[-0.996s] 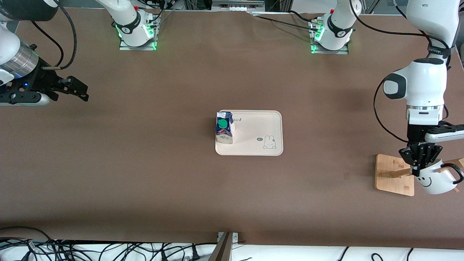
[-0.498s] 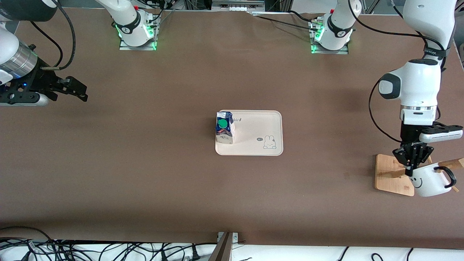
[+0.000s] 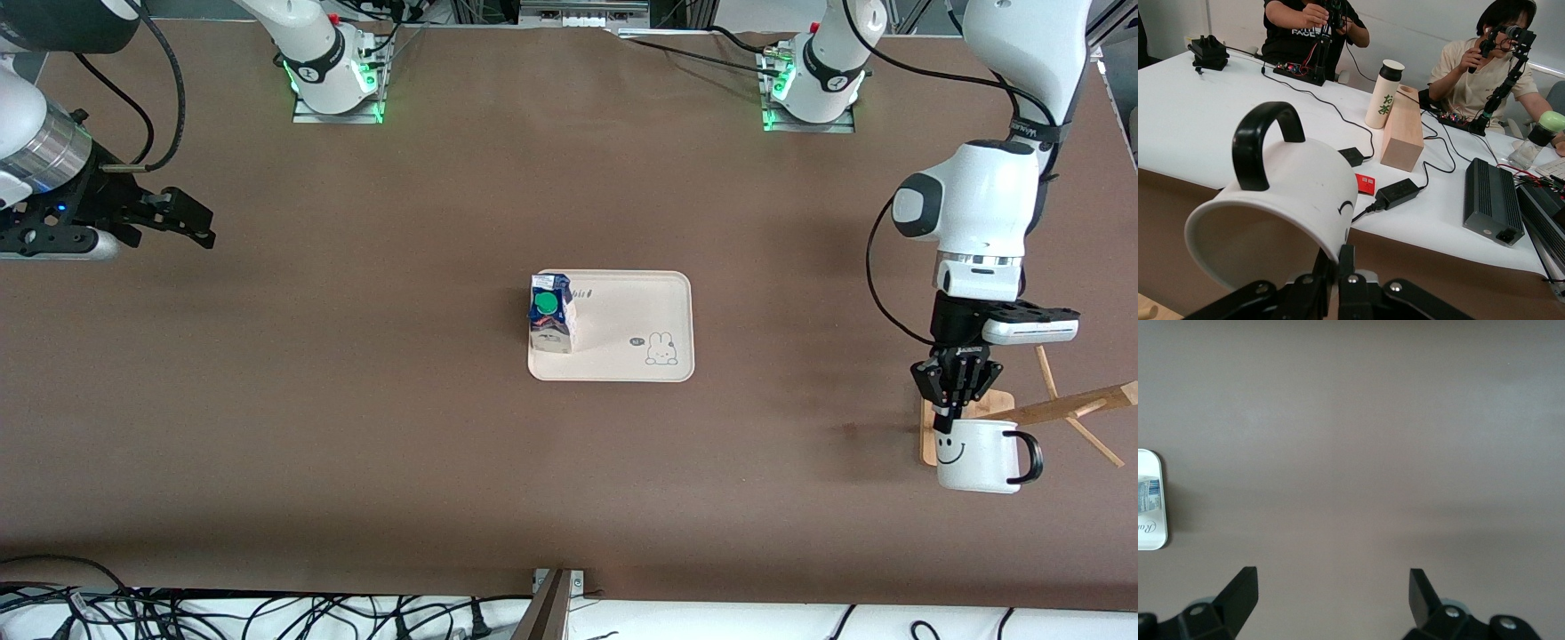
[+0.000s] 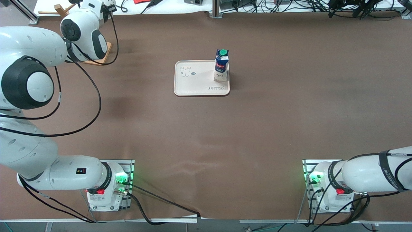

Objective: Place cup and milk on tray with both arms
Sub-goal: 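Lift the white mug off the wooden stand with the left gripper, then carry the mug over the tray beside the carton and lower it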

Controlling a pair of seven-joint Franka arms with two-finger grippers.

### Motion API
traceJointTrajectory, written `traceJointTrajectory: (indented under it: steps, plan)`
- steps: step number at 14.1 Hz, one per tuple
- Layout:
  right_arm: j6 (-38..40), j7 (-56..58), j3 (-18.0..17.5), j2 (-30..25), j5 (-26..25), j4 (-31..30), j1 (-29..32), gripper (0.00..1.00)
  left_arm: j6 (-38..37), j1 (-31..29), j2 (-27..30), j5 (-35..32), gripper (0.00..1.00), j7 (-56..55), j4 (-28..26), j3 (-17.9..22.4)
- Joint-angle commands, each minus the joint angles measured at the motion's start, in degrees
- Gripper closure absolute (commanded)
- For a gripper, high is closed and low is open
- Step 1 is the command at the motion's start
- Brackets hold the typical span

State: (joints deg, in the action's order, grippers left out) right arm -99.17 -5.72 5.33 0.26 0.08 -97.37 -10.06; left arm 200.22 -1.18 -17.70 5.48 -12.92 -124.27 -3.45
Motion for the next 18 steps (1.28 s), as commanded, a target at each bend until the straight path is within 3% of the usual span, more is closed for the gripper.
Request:
traceJointTrajectory:
  steps: [1, 5, 11, 14, 18]
  plan:
    - [1.26, 0.27, -0.41, 0.27, -0.95, 1.3, -0.04, 0.0, -2.89, -0.23, 2.93, 0.41, 1.0, 0.26, -2.02, -0.76]
    - [1.26, 0.18, -0.59, 0.18, -0.95, 1.3, -0.13, 0.0, -16.57, -0.14, 4.25, -0.12, 1.0, 0.61, -0.89, -3.13]
    - [1.26, 0.09, -0.5, 0.18, -0.87, 1.3, -0.13, 0.0, -56.38, 1.78, 3.99, -5.74, 1.0, 9.39, 11.14, -5.33]
    - [1.18, 0.09, -0.41, 0.18, -0.87, 1.3, -0.13, 0.0, -65.46, 1.88, 4.43, -5.13, 1.0, 8.96, 12.56, -8.39]
    - [0.91, 0.09, -0.41, 0.18, -0.87, 1.3, -0.13, 0.0, -81.27, 2.05, 3.29, -5.83, 1.0, 4.15, 20.45, -12.89]
